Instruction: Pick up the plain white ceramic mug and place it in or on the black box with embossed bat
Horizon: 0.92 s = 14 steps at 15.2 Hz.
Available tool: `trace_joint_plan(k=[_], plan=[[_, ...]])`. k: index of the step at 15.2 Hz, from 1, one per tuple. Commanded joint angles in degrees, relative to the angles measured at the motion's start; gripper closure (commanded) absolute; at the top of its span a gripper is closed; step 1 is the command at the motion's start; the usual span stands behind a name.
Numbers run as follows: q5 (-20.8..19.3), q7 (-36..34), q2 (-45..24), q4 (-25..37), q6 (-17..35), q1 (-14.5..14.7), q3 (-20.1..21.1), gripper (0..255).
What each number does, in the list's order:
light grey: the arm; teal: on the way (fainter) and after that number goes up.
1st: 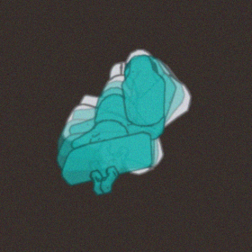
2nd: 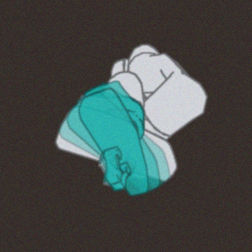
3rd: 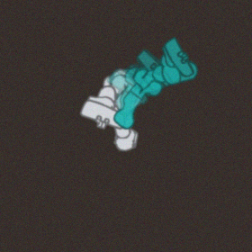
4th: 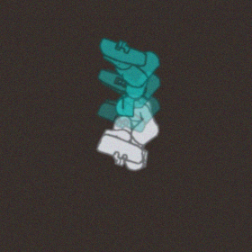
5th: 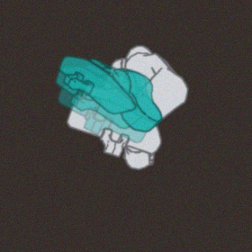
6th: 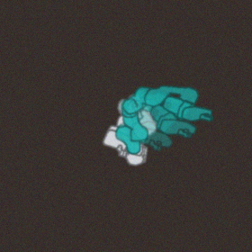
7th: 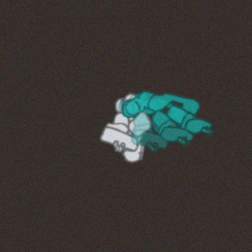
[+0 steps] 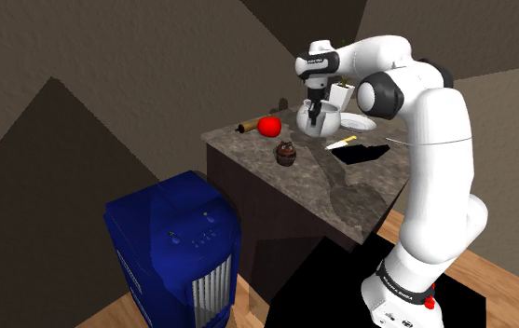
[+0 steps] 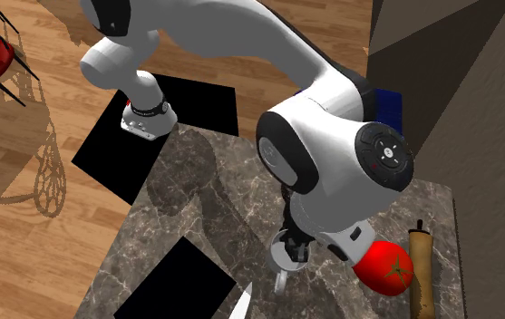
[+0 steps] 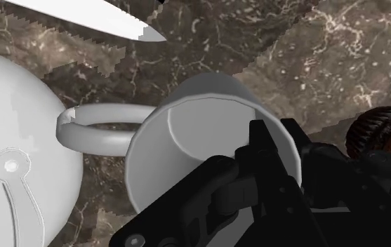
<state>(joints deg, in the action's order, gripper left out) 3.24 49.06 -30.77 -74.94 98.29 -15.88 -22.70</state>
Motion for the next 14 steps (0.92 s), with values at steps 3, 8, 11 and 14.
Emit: trace_joint_plan(k=[3, 8, 11, 14], plan=[[-0.01, 0.20, -0.02, 3.26, -3.21, -0.31, -0.09, 255], [0.09, 0.50, -0.38, 7.73, -7.27, -0.84, -0.16, 255], [0.23, 0.71, -0.87, 10.87, -9.88, -1.28, -0.18, 255], [0.40, 0.89, -1.47, 13.77, -12.16, -1.72, -0.17, 255]])
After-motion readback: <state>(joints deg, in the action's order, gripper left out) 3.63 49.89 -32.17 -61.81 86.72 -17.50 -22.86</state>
